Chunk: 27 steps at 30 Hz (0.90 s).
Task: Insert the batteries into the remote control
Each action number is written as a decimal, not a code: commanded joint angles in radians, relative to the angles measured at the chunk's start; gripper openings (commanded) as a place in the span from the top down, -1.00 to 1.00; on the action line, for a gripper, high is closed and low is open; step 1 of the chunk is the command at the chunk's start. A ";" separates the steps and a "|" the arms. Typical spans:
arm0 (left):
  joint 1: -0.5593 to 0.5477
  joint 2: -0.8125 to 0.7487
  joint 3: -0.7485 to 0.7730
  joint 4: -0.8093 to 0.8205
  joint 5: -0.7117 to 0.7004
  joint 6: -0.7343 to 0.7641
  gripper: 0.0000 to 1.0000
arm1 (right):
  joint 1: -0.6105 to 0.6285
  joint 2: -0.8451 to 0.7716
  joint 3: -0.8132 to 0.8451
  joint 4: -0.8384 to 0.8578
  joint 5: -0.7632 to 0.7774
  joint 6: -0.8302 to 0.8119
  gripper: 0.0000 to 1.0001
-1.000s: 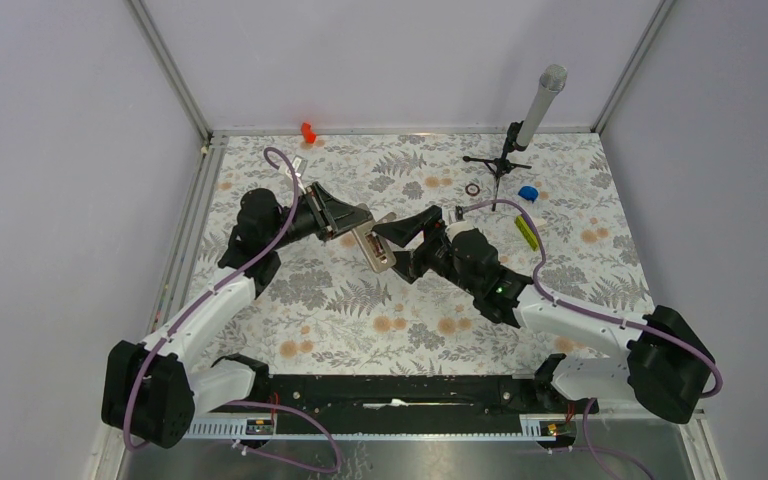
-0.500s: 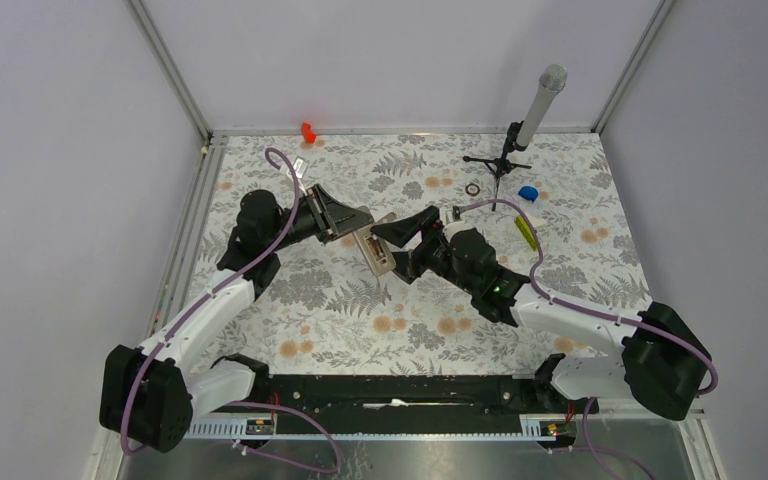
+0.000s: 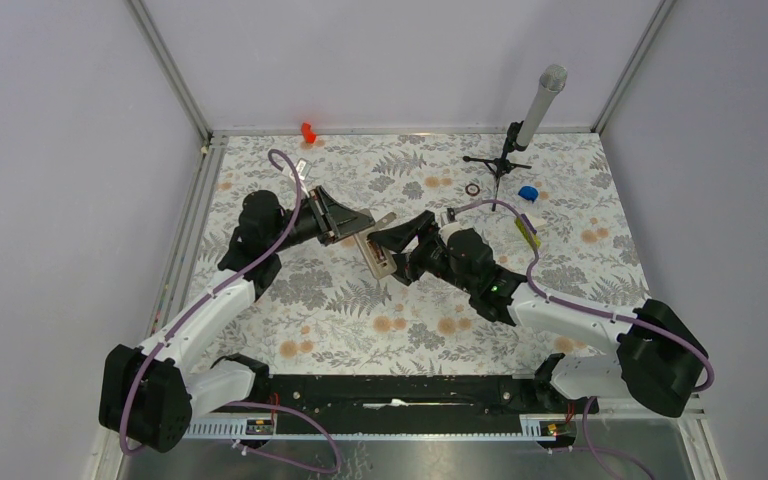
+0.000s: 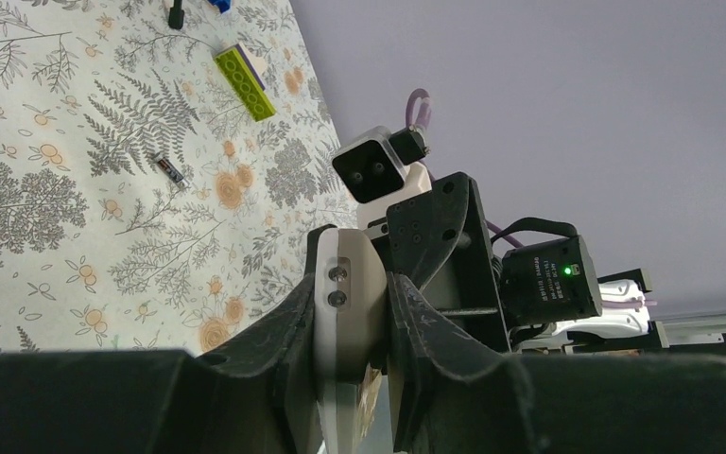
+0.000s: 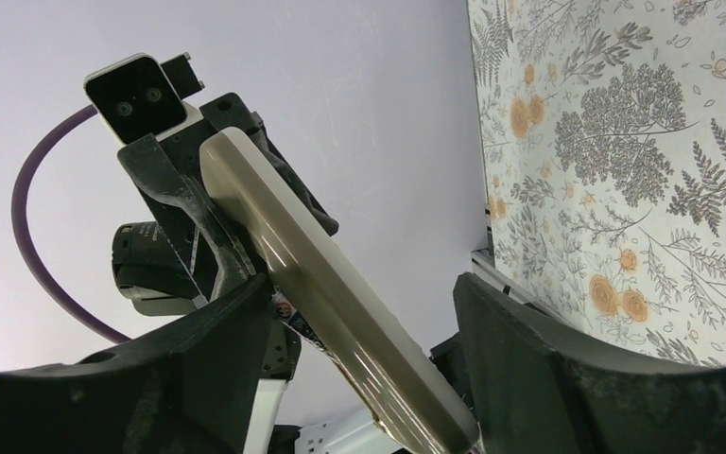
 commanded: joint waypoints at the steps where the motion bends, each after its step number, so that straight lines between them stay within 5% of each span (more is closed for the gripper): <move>1: -0.005 -0.020 0.054 0.028 0.017 0.012 1.00 | -0.007 0.008 0.015 0.034 -0.030 -0.002 -0.47; 22: -0.005 -0.009 0.111 -0.010 0.047 -0.113 1.00 | -0.009 -0.001 -0.049 0.099 -0.056 -0.014 0.00; 24: -0.004 -0.007 0.111 -0.017 0.048 -0.101 1.00 | -0.012 -0.010 -0.051 0.112 -0.051 -0.040 -0.11; 27: -0.003 -0.010 0.110 -0.040 0.047 -0.046 1.00 | -0.024 -0.038 -0.050 0.132 -0.050 -0.105 -0.54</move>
